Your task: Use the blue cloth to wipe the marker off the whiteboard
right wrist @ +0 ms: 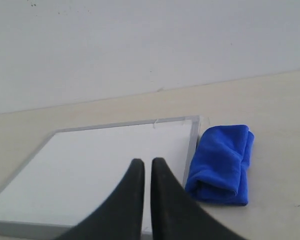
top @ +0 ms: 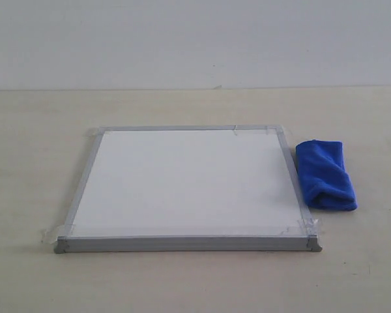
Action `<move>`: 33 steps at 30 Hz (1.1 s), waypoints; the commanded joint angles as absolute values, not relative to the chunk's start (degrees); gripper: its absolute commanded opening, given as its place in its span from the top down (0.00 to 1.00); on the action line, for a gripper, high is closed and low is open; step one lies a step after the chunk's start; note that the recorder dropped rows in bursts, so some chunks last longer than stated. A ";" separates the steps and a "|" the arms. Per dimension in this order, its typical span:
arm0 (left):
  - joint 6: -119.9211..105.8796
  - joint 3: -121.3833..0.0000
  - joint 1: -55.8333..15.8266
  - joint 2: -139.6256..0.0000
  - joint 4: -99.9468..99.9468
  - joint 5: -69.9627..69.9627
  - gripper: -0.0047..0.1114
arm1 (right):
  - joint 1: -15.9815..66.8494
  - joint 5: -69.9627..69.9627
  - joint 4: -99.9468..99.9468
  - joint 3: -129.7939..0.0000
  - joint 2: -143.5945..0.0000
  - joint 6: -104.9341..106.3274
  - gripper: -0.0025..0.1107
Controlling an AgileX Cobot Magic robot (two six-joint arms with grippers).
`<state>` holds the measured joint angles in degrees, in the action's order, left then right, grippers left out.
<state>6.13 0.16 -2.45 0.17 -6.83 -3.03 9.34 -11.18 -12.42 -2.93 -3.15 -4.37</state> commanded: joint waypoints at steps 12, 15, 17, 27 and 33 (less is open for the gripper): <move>6.46 0.00 -2.54 0.00 -6.51 -2.94 0.92 | 4.74 -12.31 -12.20 0.00 0.00 8.56 0.97; 6.46 0.00 -2.54 0.00 -6.51 -2.94 0.92 | 2.61 -17.36 -12.20 0.00 0.00 5.69 0.97; 6.46 0.00 -2.54 0.00 -6.51 -2.94 0.92 | 2.42 -18.98 -12.06 0.00 0.00 5.96 0.97; 6.46 0.00 -2.54 0.00 -6.51 -2.94 0.92 | 2.42 -20.15 -12.06 0.00 0.00 6.13 0.97; 6.46 0.00 -2.54 0.00 -6.51 -2.94 0.92 | 2.42 -19.89 -0.53 0.00 0.00 -5.53 0.97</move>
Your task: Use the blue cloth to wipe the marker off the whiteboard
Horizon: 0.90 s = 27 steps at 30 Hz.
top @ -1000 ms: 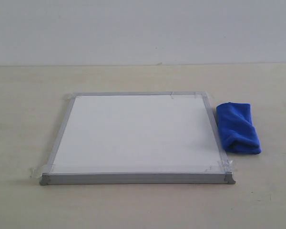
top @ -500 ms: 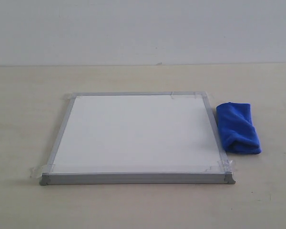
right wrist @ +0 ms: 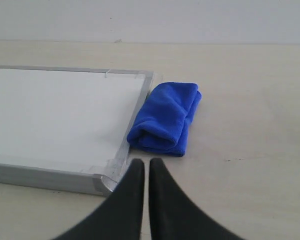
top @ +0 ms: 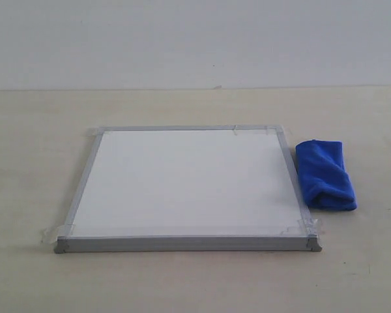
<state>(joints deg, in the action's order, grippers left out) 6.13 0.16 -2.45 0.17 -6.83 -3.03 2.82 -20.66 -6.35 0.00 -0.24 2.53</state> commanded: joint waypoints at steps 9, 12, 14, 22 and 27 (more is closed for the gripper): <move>6.46 0.00 -2.54 0.00 -6.51 -3.04 0.92 | 2.42 -20.37 1.86 0.00 0.00 -9.50 0.97; 6.46 0.00 -2.54 0.00 -6.51 -3.04 0.92 | 2.42 -20.88 1.86 0.00 0.00 -9.50 0.97; 6.46 0.00 -2.54 0.00 -6.51 -3.04 0.92 | 2.42 -21.27 1.86 0.00 0.00 -9.50 0.97; 6.46 0.00 -2.54 0.00 -6.51 -3.04 0.92 | 1.40 -21.28 1.86 0.00 0.00 -8.89 0.97; 6.46 0.00 -2.54 0.00 -6.51 -3.04 0.92 | -0.25 -21.38 1.86 0.00 0.00 -8.89 0.97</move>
